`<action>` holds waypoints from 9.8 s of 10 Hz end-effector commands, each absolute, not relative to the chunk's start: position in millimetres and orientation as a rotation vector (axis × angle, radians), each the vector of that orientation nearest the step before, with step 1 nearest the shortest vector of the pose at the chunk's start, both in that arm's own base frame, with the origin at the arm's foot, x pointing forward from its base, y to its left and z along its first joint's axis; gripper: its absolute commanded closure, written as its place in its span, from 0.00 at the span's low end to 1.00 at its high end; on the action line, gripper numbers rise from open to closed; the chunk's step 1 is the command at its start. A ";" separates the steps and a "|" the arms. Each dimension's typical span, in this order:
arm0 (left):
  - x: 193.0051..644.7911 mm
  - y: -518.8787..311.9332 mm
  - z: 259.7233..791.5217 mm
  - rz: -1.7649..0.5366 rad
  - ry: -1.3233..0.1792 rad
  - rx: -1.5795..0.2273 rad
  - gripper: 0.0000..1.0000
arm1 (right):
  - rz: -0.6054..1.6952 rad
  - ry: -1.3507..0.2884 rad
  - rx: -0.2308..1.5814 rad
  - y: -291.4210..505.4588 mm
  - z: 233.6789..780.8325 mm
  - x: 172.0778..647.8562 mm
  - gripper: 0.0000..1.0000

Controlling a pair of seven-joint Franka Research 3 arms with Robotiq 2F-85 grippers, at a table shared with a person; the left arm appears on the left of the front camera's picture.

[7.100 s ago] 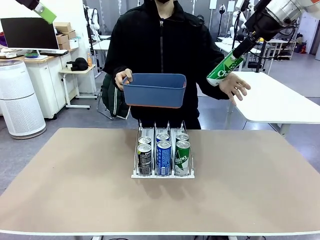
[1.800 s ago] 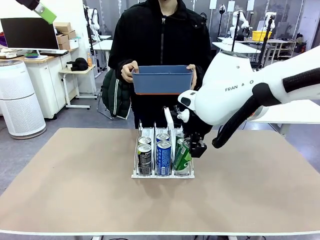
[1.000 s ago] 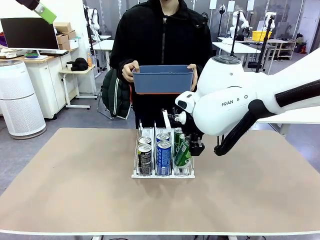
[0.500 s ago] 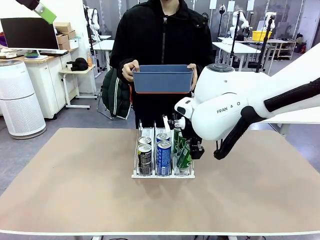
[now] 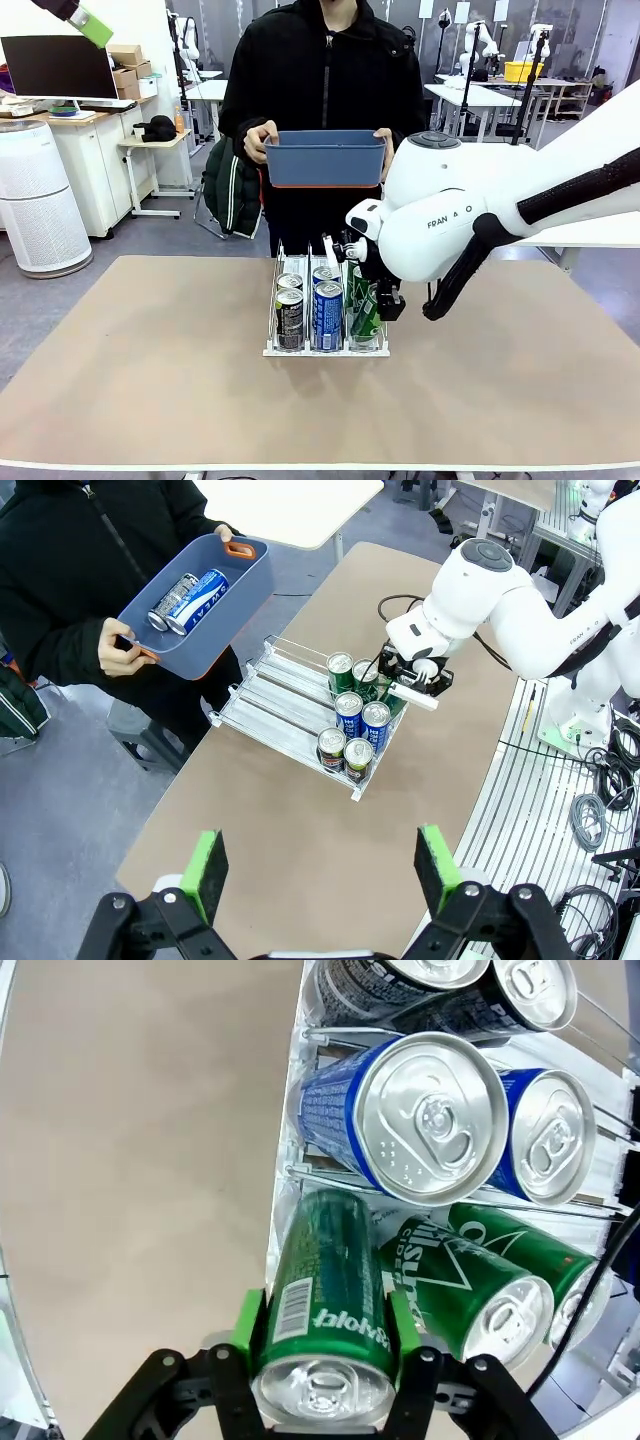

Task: Fill the beverage cans into the dispenser.
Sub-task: Place the picked Sprite in the line of the Automatic Can Dispenser with the same cans, then pick up the Pepsi coke handed by the human.

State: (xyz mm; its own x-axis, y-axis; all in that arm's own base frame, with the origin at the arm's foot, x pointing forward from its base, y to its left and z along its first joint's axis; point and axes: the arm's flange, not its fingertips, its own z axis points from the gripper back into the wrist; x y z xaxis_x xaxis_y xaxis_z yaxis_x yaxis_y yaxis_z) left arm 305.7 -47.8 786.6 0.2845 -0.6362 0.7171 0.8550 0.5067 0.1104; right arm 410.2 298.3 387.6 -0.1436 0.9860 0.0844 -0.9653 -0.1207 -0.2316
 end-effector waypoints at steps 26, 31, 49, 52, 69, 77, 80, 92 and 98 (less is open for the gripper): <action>306.0 -46.9 785.5 -1.018 -0.788 -0.316 0.00 | 1.510 -0.434 0.142 250.6 512.1 382.7 0.00; 306.0 -46.9 785.5 -1.018 -0.788 -0.316 0.00 | 1.510 -0.434 0.142 250.6 512.1 382.7 0.00; 306.0 -46.9 785.5 -1.018 -0.788 -0.316 0.00 | 1.087 -0.531 0.280 110.5 730.3 414.0 0.00; 306.0 -46.9 785.5 -1.018 -0.788 -0.316 0.00 | 1.064 -0.485 0.266 92.8 776.9 421.7 0.00; 306.0 -46.9 785.5 -1.018 -0.788 -0.316 0.00 | 0.929 -0.761 0.316 25.2 822.1 429.3 0.00; 306.0 -46.9 785.5 -1.018 -0.788 -0.316 0.00 | 0.929 -0.761 0.316 25.2 822.1 429.3 0.00; 306.0 -46.9 785.5 -1.018 -0.788 -0.316 0.00 | 0.929 -0.761 0.316 25.2 822.1 429.3 0.00; 306.0 -46.9 785.5 -1.018 -0.788 -0.316 0.00 | 0.929 -0.761 0.316 25.2 822.1 429.3 0.00; 306.0 -46.9 785.5 -1.018 -0.788 -0.316 0.00 | 0.929 -0.761 0.316 25.2 822.1 429.3 0.00</action>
